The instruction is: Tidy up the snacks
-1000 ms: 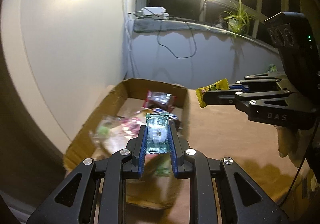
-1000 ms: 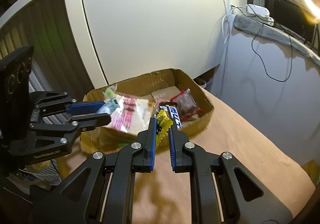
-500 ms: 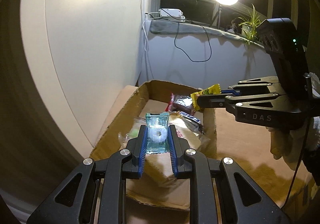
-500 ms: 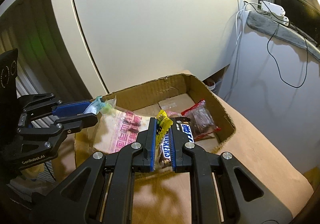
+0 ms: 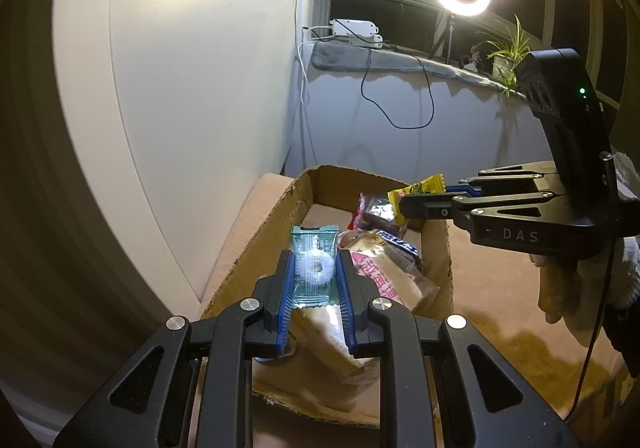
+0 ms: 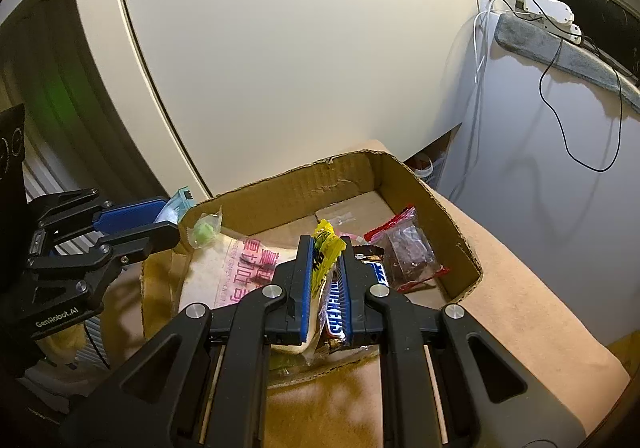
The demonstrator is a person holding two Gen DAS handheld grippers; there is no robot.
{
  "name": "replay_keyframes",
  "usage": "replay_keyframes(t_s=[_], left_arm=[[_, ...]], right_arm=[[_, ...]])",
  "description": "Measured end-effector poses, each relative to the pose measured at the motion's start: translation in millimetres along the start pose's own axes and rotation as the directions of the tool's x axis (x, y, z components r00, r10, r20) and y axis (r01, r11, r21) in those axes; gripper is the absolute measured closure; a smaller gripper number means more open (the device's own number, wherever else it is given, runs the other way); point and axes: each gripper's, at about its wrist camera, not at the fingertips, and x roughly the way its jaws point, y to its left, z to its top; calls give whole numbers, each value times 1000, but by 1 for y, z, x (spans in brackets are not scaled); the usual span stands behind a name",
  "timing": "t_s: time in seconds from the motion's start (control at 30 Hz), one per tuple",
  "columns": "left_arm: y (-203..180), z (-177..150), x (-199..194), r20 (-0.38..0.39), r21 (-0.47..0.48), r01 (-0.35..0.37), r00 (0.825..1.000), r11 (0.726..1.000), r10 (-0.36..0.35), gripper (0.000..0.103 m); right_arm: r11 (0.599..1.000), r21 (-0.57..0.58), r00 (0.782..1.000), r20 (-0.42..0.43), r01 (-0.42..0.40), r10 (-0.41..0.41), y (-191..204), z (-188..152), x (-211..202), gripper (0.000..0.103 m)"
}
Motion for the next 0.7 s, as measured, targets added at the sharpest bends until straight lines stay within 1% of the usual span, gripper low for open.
replay_keyframes(t_s=[0.13, 0.5, 0.53, 0.57, 0.63, 0.7], left_arm=[[0, 2, 0, 2, -6, -4, 1000, 1000, 4, 81], [2, 4, 0, 5, -13, -16, 1000, 1000, 16, 81], [1, 4, 0, 6, -11, -17, 1000, 1000, 17, 78], [1, 4, 0, 7, -9, -20, 1000, 1000, 20, 75], [0, 4, 0, 8, -5, -24, 1000, 1000, 24, 74], [1, 5, -1, 10, -6, -27, 1000, 1000, 27, 74]], right_arm=[[1000, 2, 1000, -3, 9, -9, -3, 1, 2, 91], [1000, -4, 1000, -2, 24, -24, -3, 2, 3, 91], [1000, -4, 1000, -3, 25, -25, -3, 3, 3, 90], [1000, -4, 1000, -3, 25, -25, -2, 3, 4, 87], [999, -3, 999, 6, 34, -34, -2, 3, 3, 68], [999, -1, 999, 16, 38, -38, -3, 4, 2, 59]])
